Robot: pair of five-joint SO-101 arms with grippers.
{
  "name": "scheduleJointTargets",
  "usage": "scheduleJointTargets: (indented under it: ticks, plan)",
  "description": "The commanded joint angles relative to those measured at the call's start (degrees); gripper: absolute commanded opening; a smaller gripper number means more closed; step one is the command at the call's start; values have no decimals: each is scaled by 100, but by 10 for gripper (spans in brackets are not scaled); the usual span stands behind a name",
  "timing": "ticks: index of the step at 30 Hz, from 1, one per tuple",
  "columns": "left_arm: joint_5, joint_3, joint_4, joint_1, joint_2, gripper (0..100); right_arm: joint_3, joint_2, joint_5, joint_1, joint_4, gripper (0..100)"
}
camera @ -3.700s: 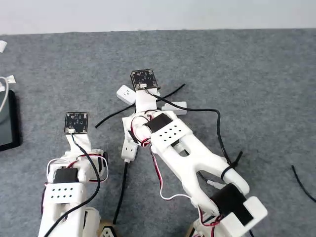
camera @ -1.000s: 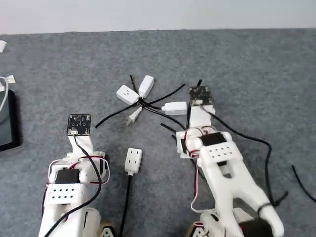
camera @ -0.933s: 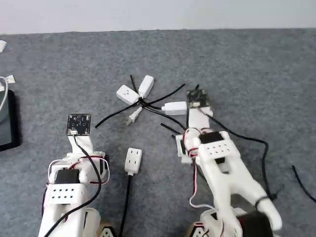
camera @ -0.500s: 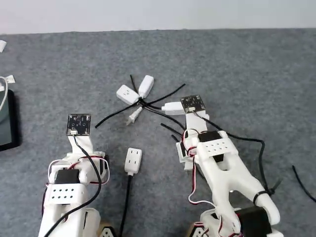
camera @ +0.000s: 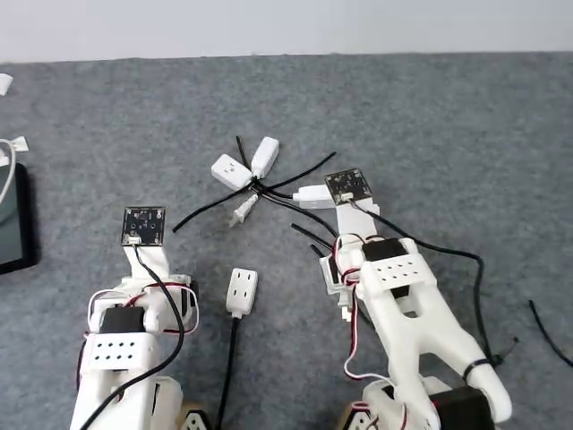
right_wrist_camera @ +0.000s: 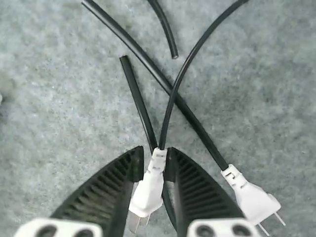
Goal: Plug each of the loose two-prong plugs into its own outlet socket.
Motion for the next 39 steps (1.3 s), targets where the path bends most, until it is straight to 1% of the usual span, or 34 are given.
scheduleJointTargets:
  ticks: [1,2,7,11,14,19,26,29,33,36,39]
  plan:
    - [-44,-13,-149,44,-105,111,-202,-286,-97,295,22,27]
    - [-44,-13,-158,44,-105,111,-202,-286,-105,365,22,6]
    - [-53,-13,-167,44,-105,111,-132,-215,-53,418,-31,8]
    - [-53,-13,-167,44,-105,111,-44,48,26,57,-215,8]
    - [-53,-13,-158,44,-105,111,-220,462,79,-101,-171,8]
    - [-53,-13,-158,44,-105,111,-615,945,79,-92,119,9]
    - [-53,-13,-158,44,-105,111,-633,971,97,-171,163,9]
    - [-53,-13,-158,44,-105,111,-554,497,70,-365,321,9]
    - [-185,-13,-158,44,-105,111,158,-831,88,-382,22,9]
    - [-193,-13,-158,44,-105,111,651,-1684,88,-4,-251,9]
    - [-193,-13,-158,44,-105,111,800,-1921,88,295,-268,10]
